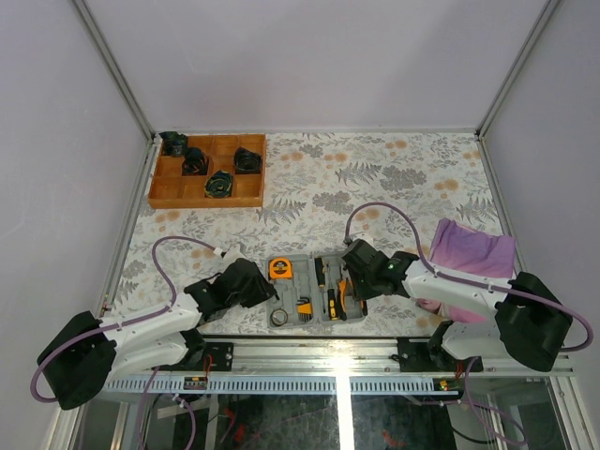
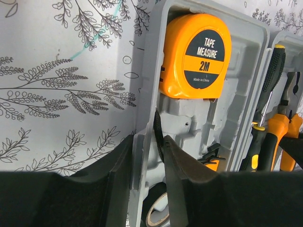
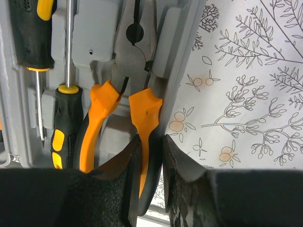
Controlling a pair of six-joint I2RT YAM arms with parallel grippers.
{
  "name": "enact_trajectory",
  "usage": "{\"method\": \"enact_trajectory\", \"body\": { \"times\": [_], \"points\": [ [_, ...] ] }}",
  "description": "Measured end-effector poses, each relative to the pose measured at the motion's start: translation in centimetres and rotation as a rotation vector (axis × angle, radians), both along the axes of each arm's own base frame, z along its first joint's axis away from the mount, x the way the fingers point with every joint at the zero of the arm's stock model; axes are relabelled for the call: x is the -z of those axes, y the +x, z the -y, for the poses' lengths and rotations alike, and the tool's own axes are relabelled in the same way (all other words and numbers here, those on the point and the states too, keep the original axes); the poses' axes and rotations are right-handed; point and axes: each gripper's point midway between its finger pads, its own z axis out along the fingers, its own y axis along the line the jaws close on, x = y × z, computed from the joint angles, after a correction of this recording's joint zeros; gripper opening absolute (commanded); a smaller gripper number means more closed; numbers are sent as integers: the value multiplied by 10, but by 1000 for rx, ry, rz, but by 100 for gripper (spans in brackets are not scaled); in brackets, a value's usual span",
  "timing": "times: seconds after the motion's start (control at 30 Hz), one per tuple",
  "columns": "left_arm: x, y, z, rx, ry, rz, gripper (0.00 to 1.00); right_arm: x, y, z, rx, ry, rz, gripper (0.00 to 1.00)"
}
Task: Sort the tools into containers
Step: Adjust the pliers in the storage box.
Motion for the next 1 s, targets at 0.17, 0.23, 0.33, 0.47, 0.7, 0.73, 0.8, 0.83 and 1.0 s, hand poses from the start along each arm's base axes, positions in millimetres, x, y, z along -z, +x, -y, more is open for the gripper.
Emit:
{"method": "enact_trajectory", "body": {
  "times": [0.17, 0.23, 0.33, 0.47, 0.7, 0.73, 0.8, 0.83, 1.0],
  "points": [
    [0, 0, 0, 0, 0, 0, 29, 1, 0, -1, -3, -45, 7, 12],
    [0, 0, 0, 0, -1, 1, 29, 1, 0, -2, 0, -52, 7, 20],
    [0, 0, 0, 0, -1, 1, 29, 0, 0, -2, 5, -49, 7, 30],
    [0, 0, 0, -1, -1, 1, 29, -1, -2, -4, 15, -29, -1, 39],
    [0, 0, 0, -1, -1, 2, 29, -18, -9, -17, 11, 77, -5, 40],
    [0, 0, 0, 0, -1, 2, 29, -21, -9, -18, 10, 92, 2, 39],
    [0, 0, 0, -1, -1, 1, 29, -26, -8, -19, 11, 108, 13, 36],
    [0, 0, 0, 0, -1, 1, 29, -27, -8, -19, 13, 112, 18, 34],
    [0, 0, 0, 0, -1, 1, 29, -26, -7, -19, 15, 107, 16, 31]
  ]
}}
